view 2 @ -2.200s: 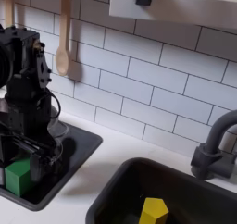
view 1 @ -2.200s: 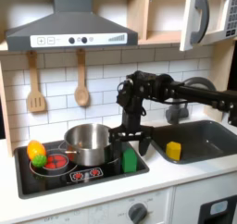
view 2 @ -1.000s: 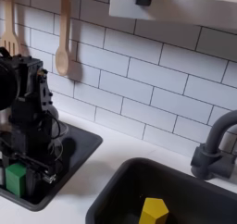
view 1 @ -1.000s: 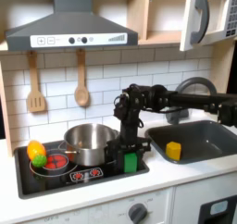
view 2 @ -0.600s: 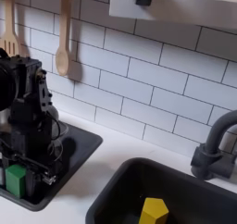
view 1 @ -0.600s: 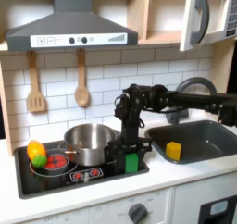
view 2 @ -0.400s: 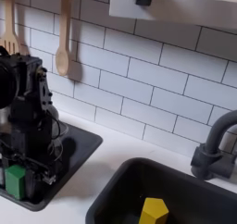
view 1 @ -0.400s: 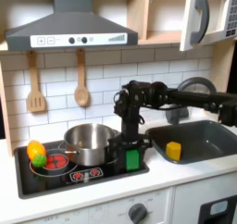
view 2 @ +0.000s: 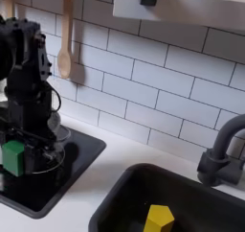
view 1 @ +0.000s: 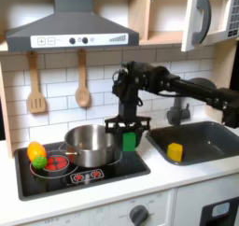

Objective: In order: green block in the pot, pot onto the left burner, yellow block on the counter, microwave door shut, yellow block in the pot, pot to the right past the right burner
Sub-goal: 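Put the green block in the pot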

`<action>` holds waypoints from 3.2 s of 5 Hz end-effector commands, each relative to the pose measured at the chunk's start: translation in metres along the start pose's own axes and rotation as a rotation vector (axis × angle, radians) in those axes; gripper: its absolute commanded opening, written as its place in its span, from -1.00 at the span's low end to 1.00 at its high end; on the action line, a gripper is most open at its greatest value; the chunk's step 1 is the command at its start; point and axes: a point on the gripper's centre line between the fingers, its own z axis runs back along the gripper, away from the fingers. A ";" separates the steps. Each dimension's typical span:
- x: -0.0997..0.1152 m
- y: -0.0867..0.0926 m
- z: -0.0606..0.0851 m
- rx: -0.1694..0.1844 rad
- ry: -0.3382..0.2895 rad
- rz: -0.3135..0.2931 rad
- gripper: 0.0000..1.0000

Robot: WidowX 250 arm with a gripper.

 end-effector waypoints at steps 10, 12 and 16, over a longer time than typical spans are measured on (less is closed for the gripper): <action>0.059 0.067 -0.005 0.030 -0.029 0.100 1.00; 0.057 0.067 -0.019 0.032 -0.011 0.099 1.00; 0.055 0.082 -0.031 0.055 0.000 0.096 1.00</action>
